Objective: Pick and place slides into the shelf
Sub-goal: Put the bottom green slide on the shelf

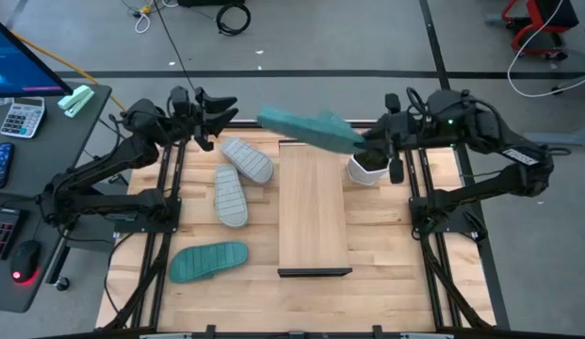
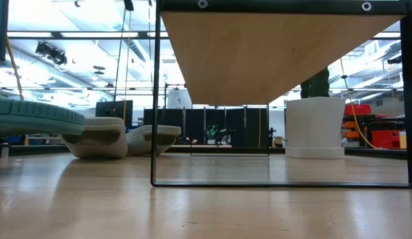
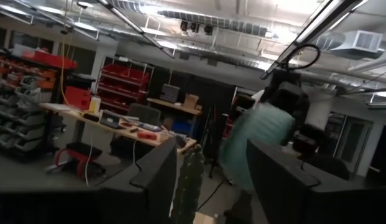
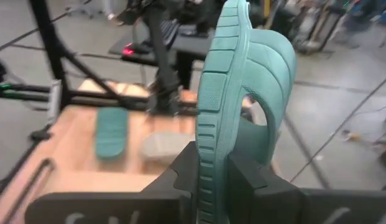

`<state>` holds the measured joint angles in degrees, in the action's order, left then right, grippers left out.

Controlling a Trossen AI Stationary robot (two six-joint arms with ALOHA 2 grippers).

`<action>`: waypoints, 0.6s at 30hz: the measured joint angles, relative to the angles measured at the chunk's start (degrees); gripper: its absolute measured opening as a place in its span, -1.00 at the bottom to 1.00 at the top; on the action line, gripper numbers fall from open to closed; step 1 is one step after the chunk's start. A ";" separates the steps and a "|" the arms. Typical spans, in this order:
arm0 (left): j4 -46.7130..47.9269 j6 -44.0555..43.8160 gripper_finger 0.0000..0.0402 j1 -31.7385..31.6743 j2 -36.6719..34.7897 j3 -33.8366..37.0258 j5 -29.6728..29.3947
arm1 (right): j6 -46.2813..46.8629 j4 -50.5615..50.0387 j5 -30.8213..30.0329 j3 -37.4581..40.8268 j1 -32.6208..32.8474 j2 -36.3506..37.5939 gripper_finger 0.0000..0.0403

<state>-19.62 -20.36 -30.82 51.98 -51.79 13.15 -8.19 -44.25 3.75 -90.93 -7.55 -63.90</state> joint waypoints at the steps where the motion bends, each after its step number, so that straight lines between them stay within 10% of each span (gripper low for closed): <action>1: 0.08 0.03 -0.03 -0.13 0.00 0.00 0.02 | 0.86 -0.91 0.10 -0.09 0.69 0.04 -0.74; 18: 3.41 0.64 -0.05 -0.25 0.11 0.02 0.00 | 11.58 -16.90 -2.21 -0.13 14.72 0.26 -0.75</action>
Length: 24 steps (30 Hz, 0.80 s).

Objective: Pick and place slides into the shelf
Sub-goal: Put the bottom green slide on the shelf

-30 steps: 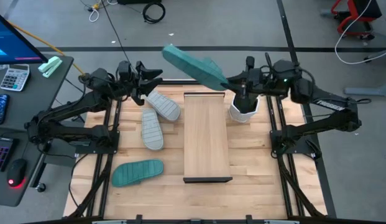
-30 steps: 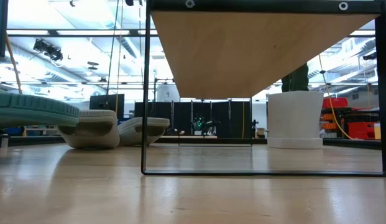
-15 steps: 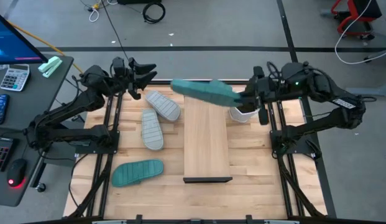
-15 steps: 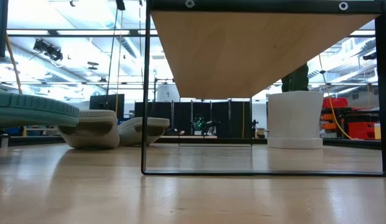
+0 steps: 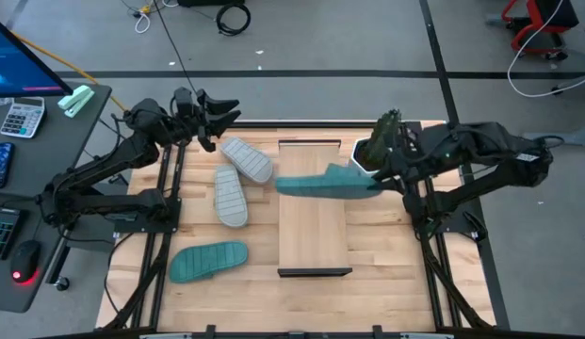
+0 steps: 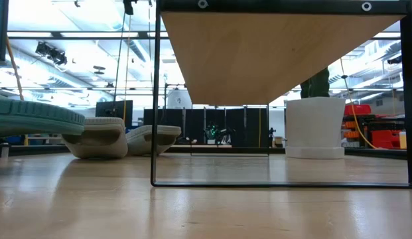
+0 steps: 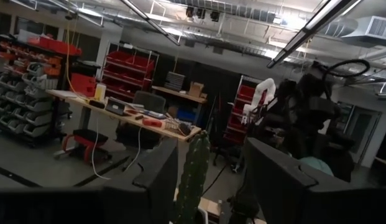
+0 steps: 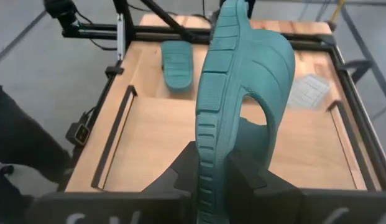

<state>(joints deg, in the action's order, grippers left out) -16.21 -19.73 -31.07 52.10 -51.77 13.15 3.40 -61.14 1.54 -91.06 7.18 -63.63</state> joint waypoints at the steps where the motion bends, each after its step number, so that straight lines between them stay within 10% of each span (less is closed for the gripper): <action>1: -0.02 -0.02 -0.05 0.00 0.00 0.00 0.00 | 0.94 -0.29 -1.07 0.04 0.65 0.22 -0.75; 24: -0.03 -8.44 -0.07 0.20 0.00 0.00 0.00 | 9.64 -6.05 -8.65 12.76 2.76 22.97 -0.76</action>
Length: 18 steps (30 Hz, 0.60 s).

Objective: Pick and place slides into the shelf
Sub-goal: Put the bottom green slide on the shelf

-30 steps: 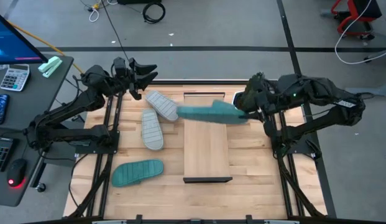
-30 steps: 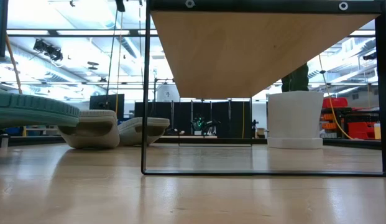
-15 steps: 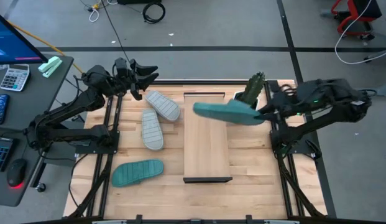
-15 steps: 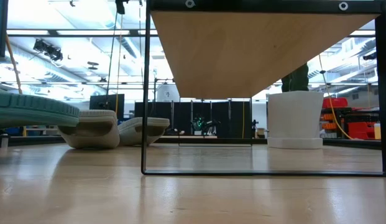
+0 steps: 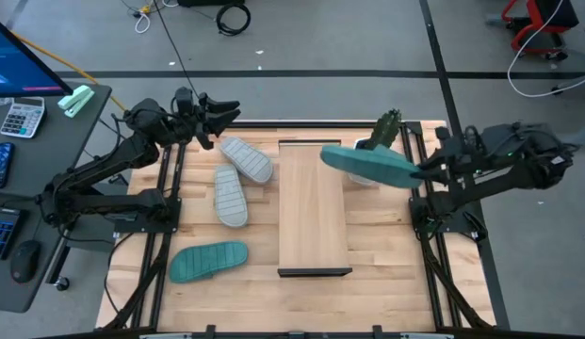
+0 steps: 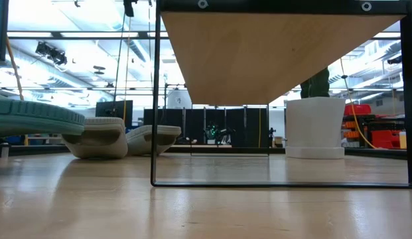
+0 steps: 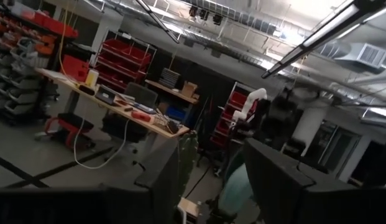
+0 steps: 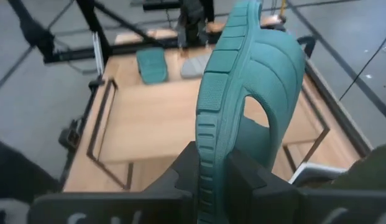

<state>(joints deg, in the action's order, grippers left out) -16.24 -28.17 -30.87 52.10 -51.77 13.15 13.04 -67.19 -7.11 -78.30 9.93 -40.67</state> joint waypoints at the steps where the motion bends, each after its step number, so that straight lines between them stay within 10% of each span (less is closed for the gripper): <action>1: -0.02 -0.30 -0.07 0.00 0.00 0.00 0.00 | -0.88 0.75 0.24 1.99 0.00 0.79 -0.76; 18: -0.21 -1.37 -0.11 -0.02 0.00 0.00 -2.82 | -28.91 20.10 0.48 19.54 0.08 -4.11 -0.76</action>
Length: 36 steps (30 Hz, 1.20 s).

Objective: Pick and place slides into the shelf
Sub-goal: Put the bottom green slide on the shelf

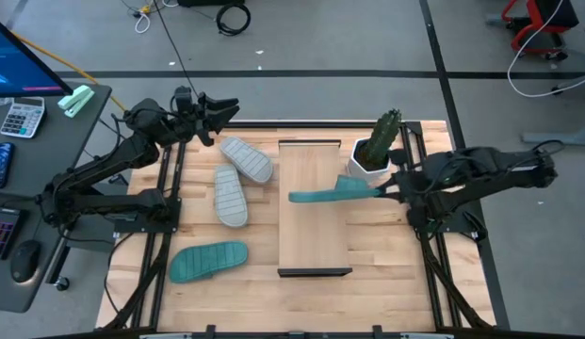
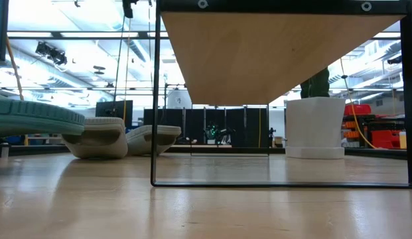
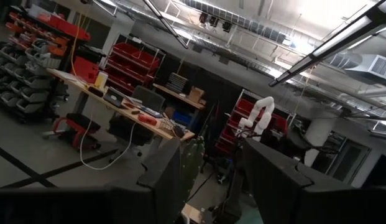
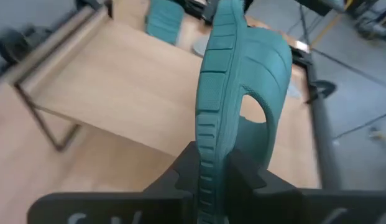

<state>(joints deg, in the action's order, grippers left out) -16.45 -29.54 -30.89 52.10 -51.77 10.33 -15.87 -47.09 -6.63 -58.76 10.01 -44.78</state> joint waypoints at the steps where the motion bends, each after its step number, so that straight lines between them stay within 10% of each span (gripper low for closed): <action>1: 0.00 0.00 -0.11 0.00 0.00 0.00 0.00 | -1.44 -0.12 -1.37 -0.25 0.26 -0.62 -0.76; 15: 0.52 0.22 -0.13 0.00 0.00 0.01 0.00 | -0.84 0.06 -17.42 -6.71 20.35 -8.86 -0.76; 24: 0.70 0.24 -0.12 0.00 0.00 0.00 0.00 | 6.35 -4.92 -40.48 -6.69 30.86 -16.22 -0.76; 36: 1.38 0.26 -0.13 0.00 0.02 0.02 0.00 | 16.38 -5.94 -43.62 -6.69 38.81 -24.54 -0.76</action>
<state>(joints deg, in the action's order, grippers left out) -15.07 -29.28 -30.89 52.12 -51.75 10.33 0.51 -53.03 -50.25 -65.45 48.82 -69.32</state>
